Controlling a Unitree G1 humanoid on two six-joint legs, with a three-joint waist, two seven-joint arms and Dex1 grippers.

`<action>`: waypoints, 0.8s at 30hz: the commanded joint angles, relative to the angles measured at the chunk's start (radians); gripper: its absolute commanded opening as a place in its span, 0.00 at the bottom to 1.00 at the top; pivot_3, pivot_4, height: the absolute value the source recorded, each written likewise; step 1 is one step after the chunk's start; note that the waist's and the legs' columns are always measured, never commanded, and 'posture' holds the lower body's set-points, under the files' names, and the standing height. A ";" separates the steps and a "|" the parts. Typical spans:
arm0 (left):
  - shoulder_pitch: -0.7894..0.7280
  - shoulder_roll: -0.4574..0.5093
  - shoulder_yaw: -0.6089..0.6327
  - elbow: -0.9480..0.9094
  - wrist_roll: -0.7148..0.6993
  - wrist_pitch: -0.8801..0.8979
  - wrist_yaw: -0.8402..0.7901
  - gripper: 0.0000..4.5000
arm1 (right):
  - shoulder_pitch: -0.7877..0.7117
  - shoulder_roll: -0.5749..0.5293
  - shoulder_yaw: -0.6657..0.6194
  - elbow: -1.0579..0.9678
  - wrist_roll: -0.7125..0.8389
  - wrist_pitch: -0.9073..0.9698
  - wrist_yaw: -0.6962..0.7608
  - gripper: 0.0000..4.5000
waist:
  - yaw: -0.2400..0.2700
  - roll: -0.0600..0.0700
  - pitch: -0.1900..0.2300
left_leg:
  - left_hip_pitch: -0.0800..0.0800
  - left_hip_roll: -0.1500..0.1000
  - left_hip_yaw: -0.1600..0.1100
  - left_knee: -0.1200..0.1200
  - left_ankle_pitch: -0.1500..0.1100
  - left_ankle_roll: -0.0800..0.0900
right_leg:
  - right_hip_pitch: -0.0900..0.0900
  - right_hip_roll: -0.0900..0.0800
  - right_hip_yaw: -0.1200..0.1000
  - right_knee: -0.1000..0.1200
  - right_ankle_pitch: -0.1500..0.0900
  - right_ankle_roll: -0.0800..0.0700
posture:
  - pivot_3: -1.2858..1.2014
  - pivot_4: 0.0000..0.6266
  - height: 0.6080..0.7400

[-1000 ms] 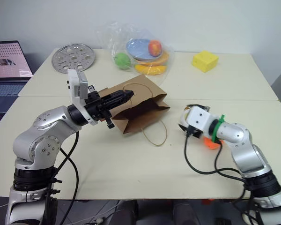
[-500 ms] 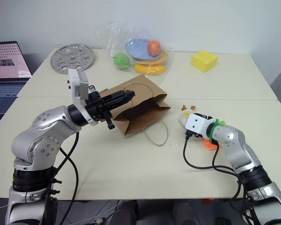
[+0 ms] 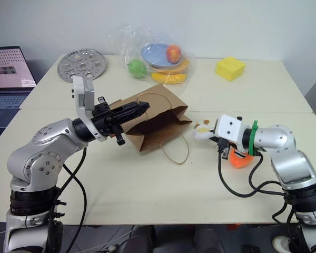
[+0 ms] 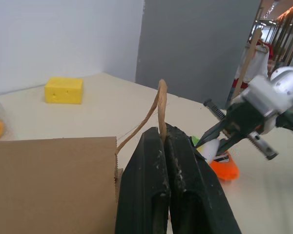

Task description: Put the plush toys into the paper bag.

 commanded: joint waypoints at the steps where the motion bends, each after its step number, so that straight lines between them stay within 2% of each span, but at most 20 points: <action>1: -0.028 0.011 0.017 -0.018 -0.028 0.003 -0.023 0.00 | -0.073 0.089 0.048 -0.058 0.049 0.086 -0.037 0.01 | 0.000 0.000 0.000 | 0.000 0.000 0.000 0.000 0.000 0.000 | 0.000 0.000 0.000 0.000 0.000 0.000 | 0.52 0.24 1.00; 5: -0.038 0.004 0.016 -0.016 -0.048 0.016 -0.023 0.00 | -0.124 0.183 0.142 0.020 -0.047 0.046 -0.112 0.01 | 0.002 0.000 0.000 | -0.001 0.000 0.001 0.001 0.000 0.000 | 0.000 0.000 0.000 -0.001 0.000 0.000 | 0.52 0.24 1.00; 8: -0.040 0.009 0.010 -0.030 -0.067 0.036 -0.025 0.00 | -0.209 0.334 0.241 0.210 -0.166 -0.033 -0.239 0.01 | 0.003 -0.001 0.000 | -0.001 0.000 0.000 0.001 0.000 0.000 | 0.000 0.000 0.000 -0.002 0.000 0.000 | 0.52 0.24 1.00; 13: -0.036 0.010 0.010 -0.038 -0.088 0.051 -0.026 0.00 | -0.296 0.492 0.274 0.400 -0.250 -0.105 -0.356 0.01 | 0.002 -0.001 0.000 | -0.001 0.000 0.000 0.000 0.000 0.000 | -0.001 0.000 -0.001 0.000 0.000 0.000 | 0.52 0.24 1.00; 17: -0.037 0.003 0.015 -0.037 -0.093 0.053 -0.016 0.00 | -0.312 0.553 0.257 0.458 -0.255 -0.124 -0.373 0.01 | 0.006 -0.001 0.000 | -0.004 0.000 -0.001 -0.001 0.000 0.000 | -0.005 0.000 -0.002 0.002 0.000 0.000 | 0.52 0.24 1.00; 20: -0.040 -0.001 0.020 -0.022 -0.084 0.045 -0.012 0.00 | -0.295 0.569 0.232 0.445 -0.244 -0.122 -0.390 0.21 | 0.006 -0.001 0.000 | -0.005 0.000 -0.002 -0.001 0.000 0.000 | -0.005 -0.001 -0.003 0.002 0.000 0.000 | 0.52 0.24 1.00; 24: -0.037 -0.006 0.023 -0.014 -0.078 0.040 -0.009 0.00 | -0.254 0.542 0.221 0.372 -0.229 -0.082 -0.365 0.54 | 0.006 -0.001 0.000 | -0.005 0.000 -0.002 -0.001 0.000 0.000 | -0.005 -0.001 -0.003 0.002 0.000 0.000 | 0.52 0.24 1.00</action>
